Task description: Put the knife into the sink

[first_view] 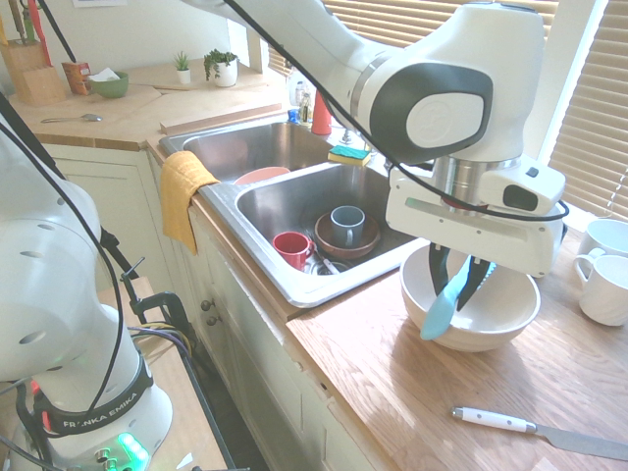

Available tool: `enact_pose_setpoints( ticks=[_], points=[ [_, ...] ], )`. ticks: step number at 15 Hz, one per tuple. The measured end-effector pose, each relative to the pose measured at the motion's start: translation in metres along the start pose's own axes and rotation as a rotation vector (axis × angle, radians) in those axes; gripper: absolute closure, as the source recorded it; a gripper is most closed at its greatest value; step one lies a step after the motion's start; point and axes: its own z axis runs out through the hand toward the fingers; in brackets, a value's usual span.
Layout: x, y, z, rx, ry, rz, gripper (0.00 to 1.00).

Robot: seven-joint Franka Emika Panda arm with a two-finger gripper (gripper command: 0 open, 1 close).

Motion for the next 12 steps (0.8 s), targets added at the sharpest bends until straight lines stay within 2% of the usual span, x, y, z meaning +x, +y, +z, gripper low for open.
enact_pose_setpoints(
  ticks=[7, 12],
  points=[
    [0.005, -0.003, -0.010, 0.016, 0.003, 0.008, 1.00],
    [0.003, -0.015, -0.072, 0.044, 0.072, -0.017, 1.00]
  ],
)
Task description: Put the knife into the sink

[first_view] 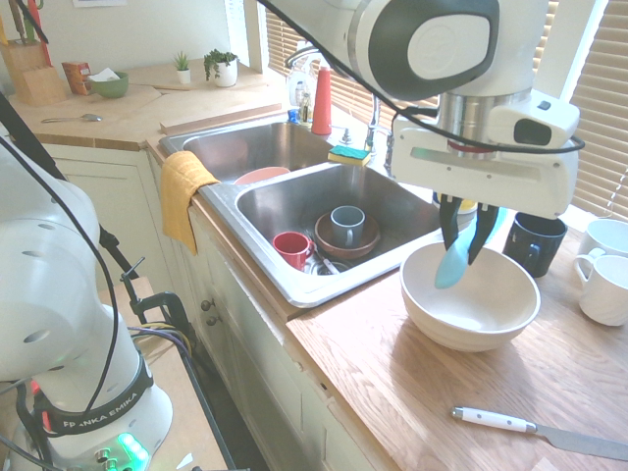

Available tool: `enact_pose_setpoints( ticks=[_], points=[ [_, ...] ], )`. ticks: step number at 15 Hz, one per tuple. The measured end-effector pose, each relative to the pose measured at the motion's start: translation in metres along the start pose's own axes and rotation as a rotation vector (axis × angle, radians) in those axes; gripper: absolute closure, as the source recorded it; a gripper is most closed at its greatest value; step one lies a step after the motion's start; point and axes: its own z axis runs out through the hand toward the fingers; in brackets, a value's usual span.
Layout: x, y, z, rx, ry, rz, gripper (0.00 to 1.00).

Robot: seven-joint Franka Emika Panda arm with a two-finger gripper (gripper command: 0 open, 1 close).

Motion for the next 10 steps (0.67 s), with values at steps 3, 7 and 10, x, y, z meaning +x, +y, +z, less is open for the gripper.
enact_pose_setpoints(
  ticks=[3, 7, 10],
  points=[
    [-0.019, -0.041, -0.037, 0.009, 0.024, -0.052, 1.00],
    [-0.072, -0.123, -0.048, 0.037, 0.022, -0.048, 1.00],
    [-0.109, -0.192, 0.008, 0.039, 0.030, -0.019, 1.00]
  ],
)
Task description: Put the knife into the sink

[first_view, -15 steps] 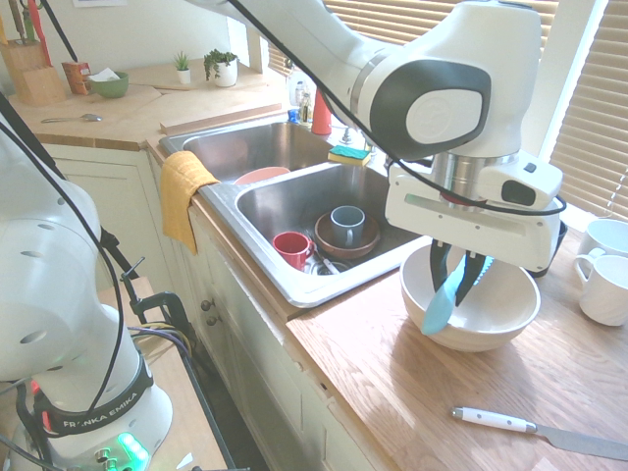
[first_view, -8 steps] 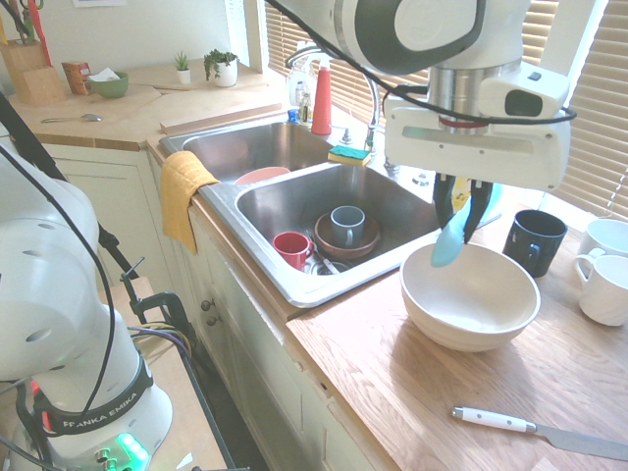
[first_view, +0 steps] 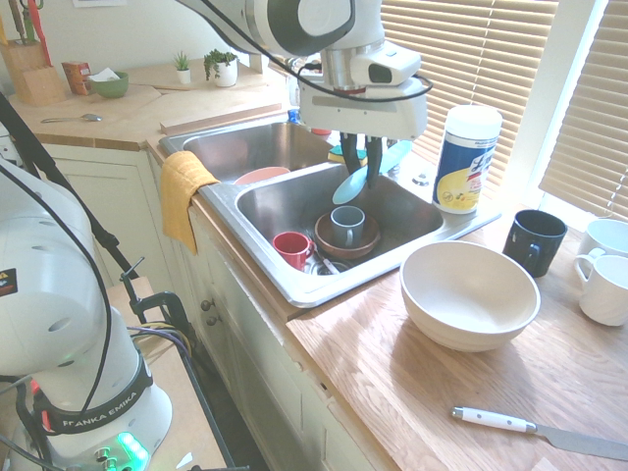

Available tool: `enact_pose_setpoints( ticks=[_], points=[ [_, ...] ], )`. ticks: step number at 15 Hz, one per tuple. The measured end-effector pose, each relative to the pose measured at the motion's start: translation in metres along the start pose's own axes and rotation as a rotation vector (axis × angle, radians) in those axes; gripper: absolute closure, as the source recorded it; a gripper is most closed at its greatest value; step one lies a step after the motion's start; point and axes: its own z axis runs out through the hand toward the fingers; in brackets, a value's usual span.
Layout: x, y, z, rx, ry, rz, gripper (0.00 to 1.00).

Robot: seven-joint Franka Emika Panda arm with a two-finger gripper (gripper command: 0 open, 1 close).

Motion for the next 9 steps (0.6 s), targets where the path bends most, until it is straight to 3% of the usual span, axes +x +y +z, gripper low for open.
enact_pose_setpoints(
  ticks=[4, 9],
  points=[
    [-0.013, -0.040, 0.096, -0.034, -0.019, 0.018, 1.00],
    [-0.006, -0.091, 0.152, -0.042, -0.055, 0.045, 1.00]
  ],
)
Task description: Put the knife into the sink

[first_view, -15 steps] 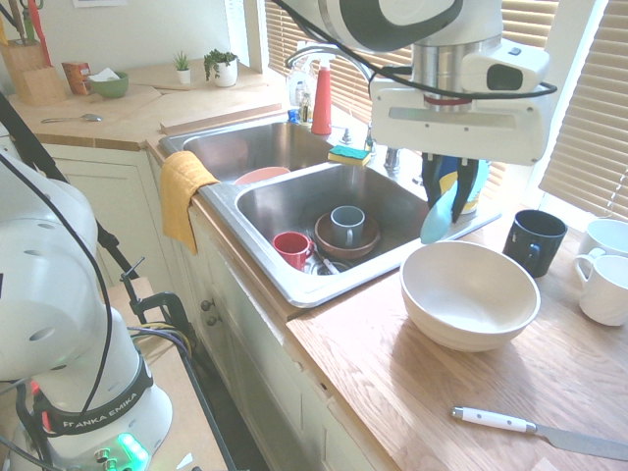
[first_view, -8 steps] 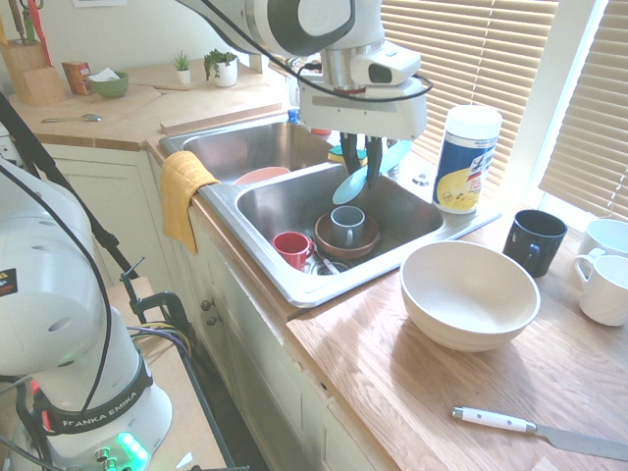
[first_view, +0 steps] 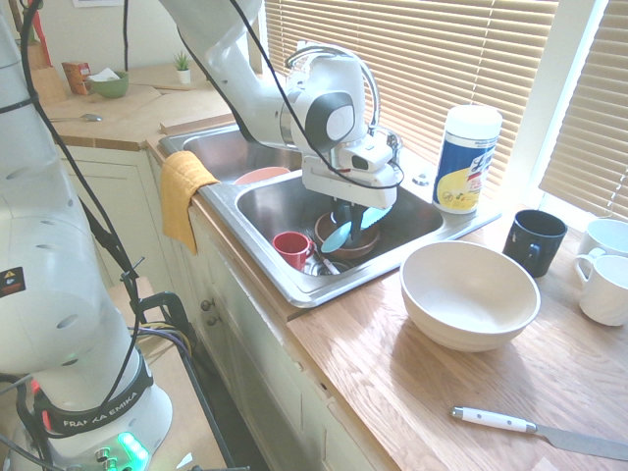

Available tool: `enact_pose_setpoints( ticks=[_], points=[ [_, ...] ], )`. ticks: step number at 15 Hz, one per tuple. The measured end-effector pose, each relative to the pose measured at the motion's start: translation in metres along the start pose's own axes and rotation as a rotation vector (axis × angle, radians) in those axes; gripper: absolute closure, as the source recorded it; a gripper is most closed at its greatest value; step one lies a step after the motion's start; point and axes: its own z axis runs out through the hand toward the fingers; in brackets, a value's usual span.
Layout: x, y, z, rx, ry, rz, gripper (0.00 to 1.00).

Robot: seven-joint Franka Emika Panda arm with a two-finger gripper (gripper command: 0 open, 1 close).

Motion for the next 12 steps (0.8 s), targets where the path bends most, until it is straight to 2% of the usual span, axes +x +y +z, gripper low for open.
enact_pose_setpoints(
  ticks=[4, 12],
  points=[
    [0.002, -0.031, 0.050, 0.000, -0.024, 0.043, 1.00],
    [-0.012, -0.029, 0.107, -0.019, -0.044, 0.066, 1.00]
  ],
)
